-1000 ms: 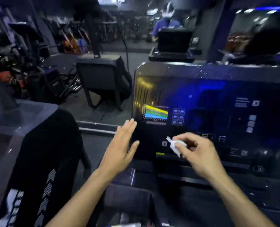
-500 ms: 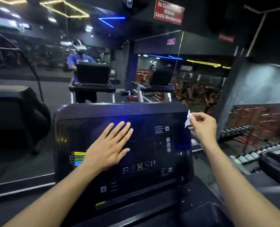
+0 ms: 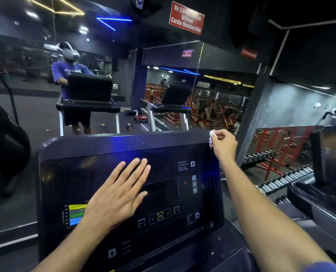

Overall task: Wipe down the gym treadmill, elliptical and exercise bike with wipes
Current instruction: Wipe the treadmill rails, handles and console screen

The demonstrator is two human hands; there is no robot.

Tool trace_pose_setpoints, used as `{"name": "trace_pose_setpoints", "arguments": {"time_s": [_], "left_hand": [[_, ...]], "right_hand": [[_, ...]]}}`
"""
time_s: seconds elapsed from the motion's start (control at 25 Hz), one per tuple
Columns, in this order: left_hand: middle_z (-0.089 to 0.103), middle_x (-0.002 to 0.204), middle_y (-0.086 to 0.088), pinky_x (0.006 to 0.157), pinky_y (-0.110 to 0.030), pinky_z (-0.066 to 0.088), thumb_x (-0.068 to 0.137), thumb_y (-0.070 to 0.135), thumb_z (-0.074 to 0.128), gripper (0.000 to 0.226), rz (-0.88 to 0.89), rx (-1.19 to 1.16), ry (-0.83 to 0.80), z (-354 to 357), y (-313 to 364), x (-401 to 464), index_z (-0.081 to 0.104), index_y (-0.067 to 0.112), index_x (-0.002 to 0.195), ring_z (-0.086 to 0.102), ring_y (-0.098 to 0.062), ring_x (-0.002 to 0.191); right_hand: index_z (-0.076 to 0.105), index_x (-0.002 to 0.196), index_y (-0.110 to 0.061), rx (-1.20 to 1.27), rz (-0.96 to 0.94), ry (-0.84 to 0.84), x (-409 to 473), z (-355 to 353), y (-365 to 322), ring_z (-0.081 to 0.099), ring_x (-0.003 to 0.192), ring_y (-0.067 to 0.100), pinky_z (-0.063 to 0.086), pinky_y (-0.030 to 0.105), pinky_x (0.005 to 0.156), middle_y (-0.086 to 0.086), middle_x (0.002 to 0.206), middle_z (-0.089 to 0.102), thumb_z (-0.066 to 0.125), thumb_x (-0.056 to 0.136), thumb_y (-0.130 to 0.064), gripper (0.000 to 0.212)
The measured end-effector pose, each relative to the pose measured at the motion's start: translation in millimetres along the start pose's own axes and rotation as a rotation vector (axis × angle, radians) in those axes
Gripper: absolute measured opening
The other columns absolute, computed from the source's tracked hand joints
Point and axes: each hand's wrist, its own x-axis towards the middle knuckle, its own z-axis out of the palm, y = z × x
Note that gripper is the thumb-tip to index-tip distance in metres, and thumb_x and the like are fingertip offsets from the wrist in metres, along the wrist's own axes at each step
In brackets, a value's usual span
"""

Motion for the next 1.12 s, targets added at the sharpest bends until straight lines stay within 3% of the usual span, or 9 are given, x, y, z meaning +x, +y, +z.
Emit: {"name": "trace_pose_setpoints", "arguments": {"time_s": [0.28, 0.52, 0.88, 1.12], "left_hand": [[0.010, 0.170, -0.011, 0.125, -0.050, 0.018, 0.108, 0.045, 0.030, 0.066, 0.002, -0.001, -0.017, -3.1, -0.7, -0.5, 0.020, 0.006, 0.160, 0.011, -0.027, 0.157], [0.022, 0.168, -0.008, 0.125, -0.050, 0.020, 0.107, 0.045, 0.035, 0.063, -0.027, -0.062, 0.003, -10.3, -2.6, -5.8, 0.033, 0.009, 0.157, 0.017, -0.022, 0.156], [0.027, 0.166, -0.008, 0.122, -0.052, 0.025, 0.103, 0.040, 0.042, 0.060, -0.221, -0.042, 0.033, -26.4, -24.1, -108.3, 0.041, 0.009, 0.154, 0.025, -0.023, 0.154], [0.024, 0.167, -0.007, 0.124, -0.048, 0.020, 0.101, 0.042, 0.045, 0.063, -0.261, -0.003, -0.004, -21.7, -18.1, -145.0, 0.038, 0.011, 0.156, 0.023, -0.023, 0.155]], "right_hand": [[0.066, 0.078, -0.027, -0.015, -0.180, -0.108, -44.7, 40.1, -45.6, 0.070, 0.067, 0.013, 0.058, 0.043, 0.078, -0.011, 0.071, 0.071, 0.066, 0.089, -0.032, 0.012], [0.065, 0.078, -0.030, 0.039, -0.202, -0.156, -92.1, 68.4, -64.1, 0.070, 0.070, 0.013, 0.058, 0.042, 0.077, -0.010, 0.072, 0.070, 0.066, 0.089, -0.034, 0.011], [0.062, 0.080, -0.030, 0.106, -0.323, -0.315, -174.4, 121.9, -120.5, 0.068, 0.074, 0.015, 0.057, 0.042, 0.076, -0.010, 0.077, 0.069, 0.064, 0.090, -0.041, 0.015], [0.064, 0.089, -0.020, 0.041, -0.503, -0.388, -238.9, 152.4, -168.4, 0.062, 0.088, 0.023, 0.041, 0.034, 0.072, -0.004, 0.093, 0.068, 0.065, 0.093, -0.032, 0.013]]}}
